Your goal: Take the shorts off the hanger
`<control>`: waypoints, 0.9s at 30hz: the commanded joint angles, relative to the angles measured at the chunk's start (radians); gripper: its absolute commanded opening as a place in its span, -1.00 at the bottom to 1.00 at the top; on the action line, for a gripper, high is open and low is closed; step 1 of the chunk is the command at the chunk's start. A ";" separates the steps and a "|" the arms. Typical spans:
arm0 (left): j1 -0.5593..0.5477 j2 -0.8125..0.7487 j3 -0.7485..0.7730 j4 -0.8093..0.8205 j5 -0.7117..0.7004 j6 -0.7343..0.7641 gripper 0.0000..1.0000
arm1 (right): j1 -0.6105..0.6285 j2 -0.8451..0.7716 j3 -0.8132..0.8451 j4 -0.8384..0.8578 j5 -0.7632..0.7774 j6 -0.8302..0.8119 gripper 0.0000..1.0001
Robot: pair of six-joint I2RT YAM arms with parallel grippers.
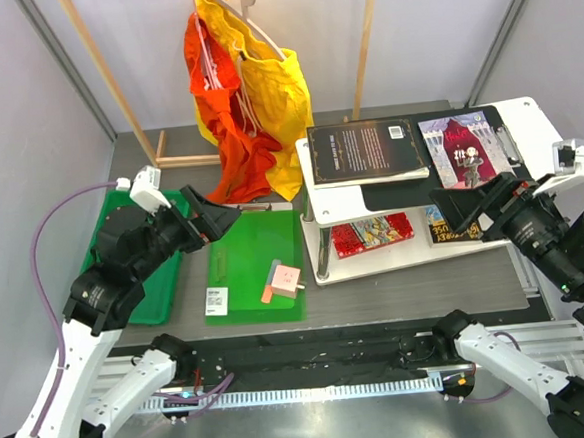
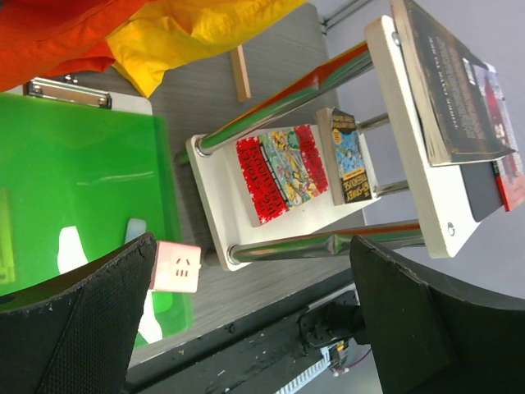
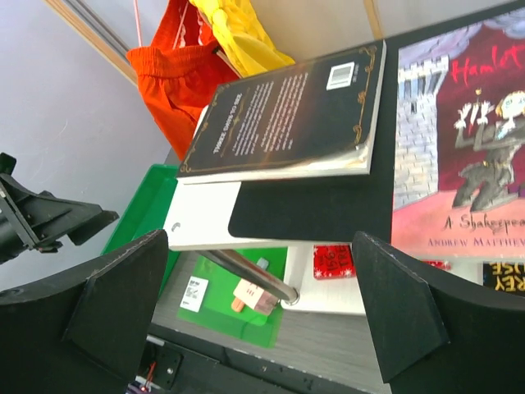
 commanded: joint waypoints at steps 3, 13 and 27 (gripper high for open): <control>-0.001 0.027 0.093 -0.088 -0.044 0.078 1.00 | 0.002 0.098 0.028 0.130 0.031 -0.101 0.99; -0.001 0.121 0.205 -0.202 -0.083 0.147 0.98 | 0.007 0.361 0.037 0.327 -0.124 -0.190 0.99; -0.001 0.064 0.266 -0.293 -0.274 0.203 0.98 | 0.382 0.853 0.512 0.325 0.191 -0.307 0.99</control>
